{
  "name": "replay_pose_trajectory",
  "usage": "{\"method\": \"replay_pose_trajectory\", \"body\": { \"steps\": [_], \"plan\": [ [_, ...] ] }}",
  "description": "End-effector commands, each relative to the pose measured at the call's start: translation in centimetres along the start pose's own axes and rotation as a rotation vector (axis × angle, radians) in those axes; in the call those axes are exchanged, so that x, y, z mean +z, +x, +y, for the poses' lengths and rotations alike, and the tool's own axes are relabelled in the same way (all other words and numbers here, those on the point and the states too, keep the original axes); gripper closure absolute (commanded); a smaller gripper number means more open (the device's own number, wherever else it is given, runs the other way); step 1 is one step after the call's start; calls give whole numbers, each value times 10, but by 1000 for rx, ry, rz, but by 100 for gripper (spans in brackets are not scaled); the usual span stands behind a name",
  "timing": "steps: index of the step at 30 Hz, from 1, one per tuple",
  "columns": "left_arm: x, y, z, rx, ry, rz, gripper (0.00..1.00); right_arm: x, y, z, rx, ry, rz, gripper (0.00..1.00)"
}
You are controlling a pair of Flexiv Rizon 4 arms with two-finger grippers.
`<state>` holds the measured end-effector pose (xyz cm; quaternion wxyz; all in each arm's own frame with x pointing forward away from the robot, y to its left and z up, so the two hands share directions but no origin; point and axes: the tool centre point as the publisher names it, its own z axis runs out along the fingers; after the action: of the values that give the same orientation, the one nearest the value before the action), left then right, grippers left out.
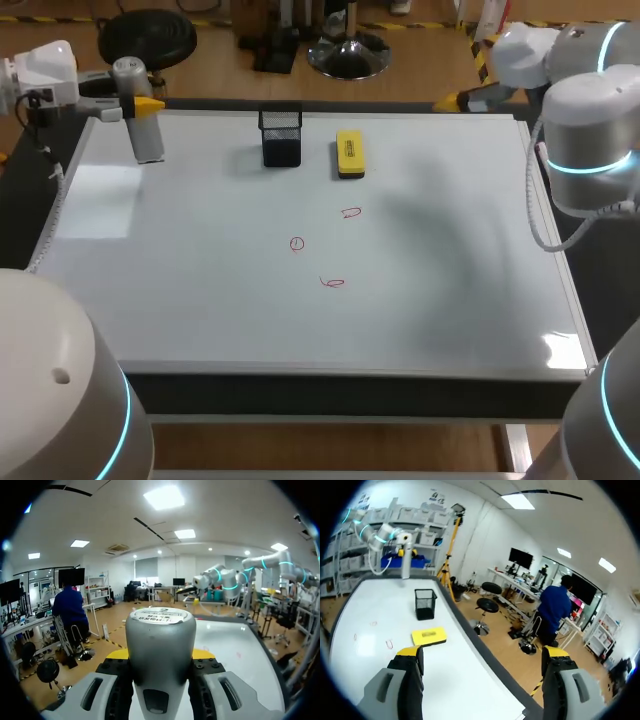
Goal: Pick up the inspection probe, press it on each red-marked spot on the whiteboard one by one, put down the probe, pick up the eraser, and wipe off all the red marks.
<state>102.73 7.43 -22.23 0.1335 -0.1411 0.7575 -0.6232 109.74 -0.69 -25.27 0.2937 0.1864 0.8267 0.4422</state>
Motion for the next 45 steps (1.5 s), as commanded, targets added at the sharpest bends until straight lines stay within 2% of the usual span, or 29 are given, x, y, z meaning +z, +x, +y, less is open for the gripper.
{"method": "replay_pose_trajectory", "body": {
  "steps": [1, 5, 14, 22, 30, 32, 34, 45],
  "plan": [
    [0, 1, 0, 2, 3, -3, 100, 12, 3, 3, -320, 319, 299, 0],
    [0, 1, 0, 2, 3, -3, 100, 23, 15, -2, -465, 405, 428, 0],
    [0, 1, 0, 2, 3, -3, 100, 38, 21, 2, -685, 519, 582, 0],
    [0, 1, 0, 2, 3, -3, 100, 49, 34, 4, -812, 598, 721, 0],
    [0, 1, 0, 2, 3, -3, 100, 51, 41, 4, -818, 582, 821, 0],
    [0, 1, 0, 2, 3, -3, 100, 51, 40, 7, -788, 561, 787, 0],
    [0, 1, 0, 2, 3, -3, 100, 49, 38, 10, -749, 558, 790, 0],
    [0, 1, 0, 2, 3, -3, 100, 49, 38, 10, -749, 558, 790, 0]
  ]
}}
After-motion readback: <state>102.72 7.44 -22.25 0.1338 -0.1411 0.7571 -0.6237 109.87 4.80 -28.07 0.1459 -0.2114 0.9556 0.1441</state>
